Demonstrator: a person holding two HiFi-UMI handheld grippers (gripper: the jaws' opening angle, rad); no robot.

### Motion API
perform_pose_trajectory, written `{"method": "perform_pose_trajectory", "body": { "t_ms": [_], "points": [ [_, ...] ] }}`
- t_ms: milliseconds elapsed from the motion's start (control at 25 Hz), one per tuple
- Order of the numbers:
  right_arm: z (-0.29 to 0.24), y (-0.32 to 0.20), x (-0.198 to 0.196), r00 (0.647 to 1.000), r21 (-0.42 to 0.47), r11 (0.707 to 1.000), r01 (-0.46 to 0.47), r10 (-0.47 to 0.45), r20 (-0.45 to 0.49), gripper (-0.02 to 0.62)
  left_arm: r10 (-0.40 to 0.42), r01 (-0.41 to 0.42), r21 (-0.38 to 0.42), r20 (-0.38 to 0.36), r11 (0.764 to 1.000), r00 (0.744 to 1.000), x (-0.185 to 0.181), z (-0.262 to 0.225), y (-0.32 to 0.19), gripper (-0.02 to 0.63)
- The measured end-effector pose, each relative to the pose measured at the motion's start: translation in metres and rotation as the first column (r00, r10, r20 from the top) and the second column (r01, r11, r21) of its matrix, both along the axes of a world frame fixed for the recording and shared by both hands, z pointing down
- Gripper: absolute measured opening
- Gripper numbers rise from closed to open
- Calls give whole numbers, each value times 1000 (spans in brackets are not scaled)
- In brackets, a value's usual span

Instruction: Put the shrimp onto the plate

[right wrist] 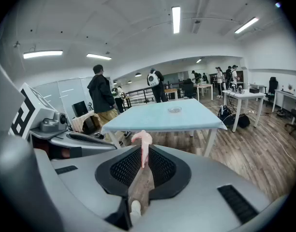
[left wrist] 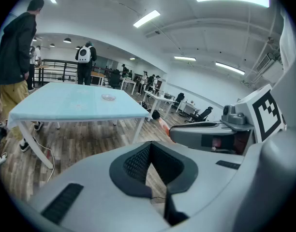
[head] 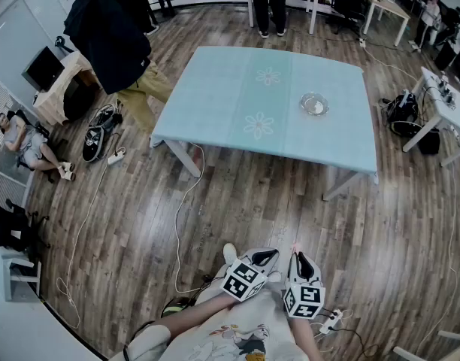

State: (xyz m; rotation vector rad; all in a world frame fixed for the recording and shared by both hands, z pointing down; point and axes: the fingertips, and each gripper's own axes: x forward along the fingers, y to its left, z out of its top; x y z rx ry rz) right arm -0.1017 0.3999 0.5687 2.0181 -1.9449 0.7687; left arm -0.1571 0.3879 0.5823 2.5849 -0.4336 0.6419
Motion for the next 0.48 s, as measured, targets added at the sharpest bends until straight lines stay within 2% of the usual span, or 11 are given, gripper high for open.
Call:
{"method": "perform_pose_trajectory", "body": {
  "t_ms": [240, 480],
  "points": [
    [-2, 37, 23, 1000, 18, 1000, 14, -15, 19, 66, -7, 7, 15, 27, 1000, 1000, 13, 10, 48, 8],
    [-15, 46, 33, 999, 88, 995, 51, -52, 5, 64, 2, -4, 47, 32, 999, 999, 29, 10, 67, 8]
  ]
}}
